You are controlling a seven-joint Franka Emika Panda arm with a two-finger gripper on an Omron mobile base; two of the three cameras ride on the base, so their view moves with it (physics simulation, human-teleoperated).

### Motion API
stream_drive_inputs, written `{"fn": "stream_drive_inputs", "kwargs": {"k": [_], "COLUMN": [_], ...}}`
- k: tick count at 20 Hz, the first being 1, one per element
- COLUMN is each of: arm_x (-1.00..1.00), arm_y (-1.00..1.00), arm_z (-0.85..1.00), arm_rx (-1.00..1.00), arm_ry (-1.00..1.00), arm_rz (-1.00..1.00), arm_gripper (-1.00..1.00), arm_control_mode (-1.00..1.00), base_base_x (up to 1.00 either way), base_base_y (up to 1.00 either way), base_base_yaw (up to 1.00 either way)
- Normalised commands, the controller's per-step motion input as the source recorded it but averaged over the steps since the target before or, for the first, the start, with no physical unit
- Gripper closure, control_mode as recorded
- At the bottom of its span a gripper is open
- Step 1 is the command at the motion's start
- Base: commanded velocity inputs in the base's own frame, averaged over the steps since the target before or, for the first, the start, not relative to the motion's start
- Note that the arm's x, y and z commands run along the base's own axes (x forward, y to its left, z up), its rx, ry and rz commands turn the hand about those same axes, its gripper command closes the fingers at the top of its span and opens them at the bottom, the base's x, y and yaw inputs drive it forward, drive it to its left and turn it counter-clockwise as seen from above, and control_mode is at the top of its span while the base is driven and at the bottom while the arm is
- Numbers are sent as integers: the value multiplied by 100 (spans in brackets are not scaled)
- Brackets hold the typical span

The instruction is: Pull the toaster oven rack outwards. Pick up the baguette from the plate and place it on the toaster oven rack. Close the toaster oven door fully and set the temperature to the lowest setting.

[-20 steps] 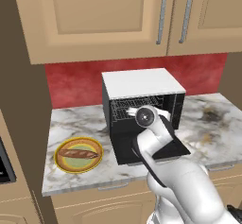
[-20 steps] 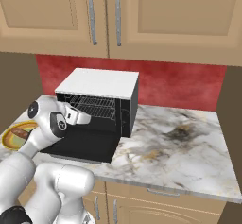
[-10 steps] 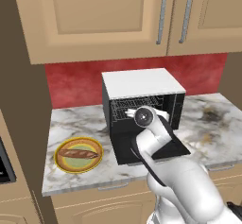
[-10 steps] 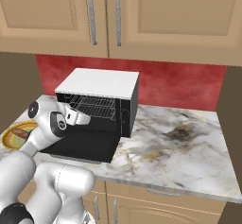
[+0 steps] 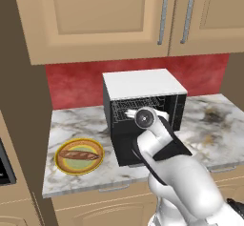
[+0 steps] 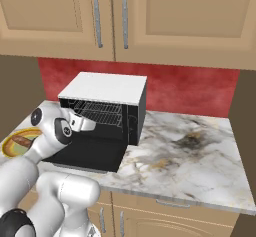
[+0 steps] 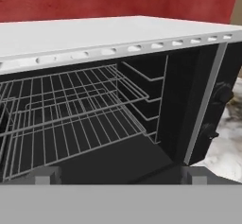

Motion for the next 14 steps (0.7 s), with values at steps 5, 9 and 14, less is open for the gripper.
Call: {"fn": "stream_drive_inputs", "kwargs": {"k": [5,9,14], "arm_x": [12,10,7], "arm_y": [-11,-9,-7], "arm_z": [-40,-44,-42], "arm_rx": [0,0,0], "arm_ry": [-7,-2,0], "arm_rz": [6,5,5], "arm_gripper": [-100,-100,-100], "arm_control_mode": [-100,-100,-100], "base_base_x": [0,0,0], "base_base_y": [0,0,0], "base_base_yaw": [0,0,0]}}
